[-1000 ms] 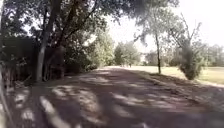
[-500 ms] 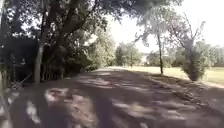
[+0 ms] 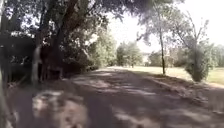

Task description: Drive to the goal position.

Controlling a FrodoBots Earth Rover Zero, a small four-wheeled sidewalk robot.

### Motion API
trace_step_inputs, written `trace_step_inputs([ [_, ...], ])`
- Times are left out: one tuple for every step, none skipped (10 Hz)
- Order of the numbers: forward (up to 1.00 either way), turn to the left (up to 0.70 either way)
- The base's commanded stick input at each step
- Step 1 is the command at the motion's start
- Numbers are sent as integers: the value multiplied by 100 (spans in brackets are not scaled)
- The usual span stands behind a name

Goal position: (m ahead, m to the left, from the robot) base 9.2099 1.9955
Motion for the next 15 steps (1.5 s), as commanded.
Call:
trace_step_inputs([
  [70, 0],
  [70, 0],
  [70, 0],
  [70, 0],
  [70, 0],
  [70, 0],
  [70, 0],
  [70, 0],
  [70, 0],
  [70, 0],
  [70, 0],
  [70, 0],
  [70, 0],
  [70, 0],
  [70, 0],
])
